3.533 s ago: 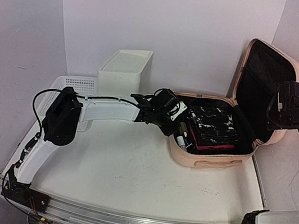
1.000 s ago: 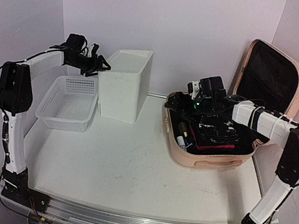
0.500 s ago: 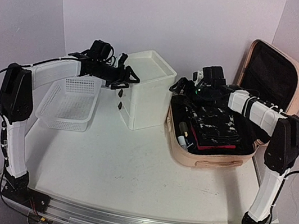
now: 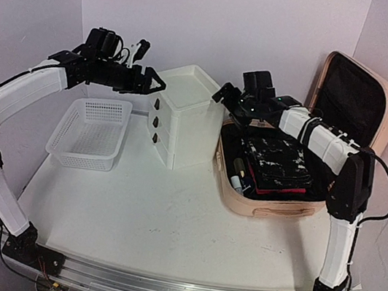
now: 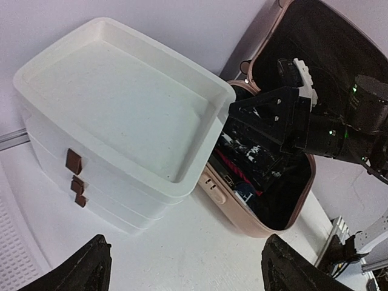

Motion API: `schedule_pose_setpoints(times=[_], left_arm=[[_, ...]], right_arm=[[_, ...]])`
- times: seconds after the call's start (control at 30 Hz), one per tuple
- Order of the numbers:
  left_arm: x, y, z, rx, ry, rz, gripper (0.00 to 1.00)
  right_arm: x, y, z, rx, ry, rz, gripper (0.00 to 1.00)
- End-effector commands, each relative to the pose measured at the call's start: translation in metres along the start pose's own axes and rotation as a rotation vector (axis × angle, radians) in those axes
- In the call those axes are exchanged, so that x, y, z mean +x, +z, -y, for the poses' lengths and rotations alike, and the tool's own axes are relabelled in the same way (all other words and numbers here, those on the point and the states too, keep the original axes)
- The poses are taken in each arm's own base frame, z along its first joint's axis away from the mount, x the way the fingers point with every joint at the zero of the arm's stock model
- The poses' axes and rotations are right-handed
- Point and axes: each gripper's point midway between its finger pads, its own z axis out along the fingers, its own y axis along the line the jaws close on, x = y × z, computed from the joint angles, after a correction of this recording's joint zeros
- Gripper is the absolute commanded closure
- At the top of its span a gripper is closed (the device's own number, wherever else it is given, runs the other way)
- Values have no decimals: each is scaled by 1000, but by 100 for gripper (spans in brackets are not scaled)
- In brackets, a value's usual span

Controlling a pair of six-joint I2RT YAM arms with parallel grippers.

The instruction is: Open, take out, and arrange the luggage

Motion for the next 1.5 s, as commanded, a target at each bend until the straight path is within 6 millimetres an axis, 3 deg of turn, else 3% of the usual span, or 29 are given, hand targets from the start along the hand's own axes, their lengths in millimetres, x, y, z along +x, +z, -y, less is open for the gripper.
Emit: schedule_pose_setpoints(times=[0.0,0.2,0.33,0.37,0.43,0.47,0.57,0.67,0.73,0.83,0.9,1.03,1.17,1.3,1.47], left_arm=[[10,-21,-12,-95,60,4,13],[41,-19,-29,-100,-9,-60,17],[60,-17,-58,-17,-177,-103,22],[66,-16,-68,-18,-220,-109,22],[72,-13,-83,-15,-285,-112,23],[73,-12,-87,-9,-300,-112,23],[72,-3,-91,14,-319,-114,23],[66,6,-90,49,-320,-107,23],[59,11,-88,83,-305,-98,23],[54,18,-86,119,-268,-97,22],[54,23,-88,133,-246,-96,21],[56,29,-90,159,-205,-85,20],[62,34,-106,132,-186,-52,16],[62,43,-106,197,-37,81,11],[89,61,-120,183,129,77,24]], right_arm=[[-9,8,2,148,93,160,2],[2,24,-6,208,-41,134,10],[10,14,-11,187,-131,80,13],[10,13,-11,186,-136,81,18],[8,11,-14,175,-133,83,41],[11,11,-20,151,-132,67,43],[22,4,-45,53,-126,-2,41],[37,-19,-71,-18,-140,-40,40],[53,-30,-77,-47,-165,-84,37],[64,-47,-74,-78,-283,-126,17],[56,-60,-66,-71,-384,-107,3],[28,-75,-50,-127,-502,-106,2],[-17,-61,-13,-160,-430,-103,2],[-32,-46,-7,-247,-465,-87,2],[-47,-31,9,-332,-414,-132,2]])
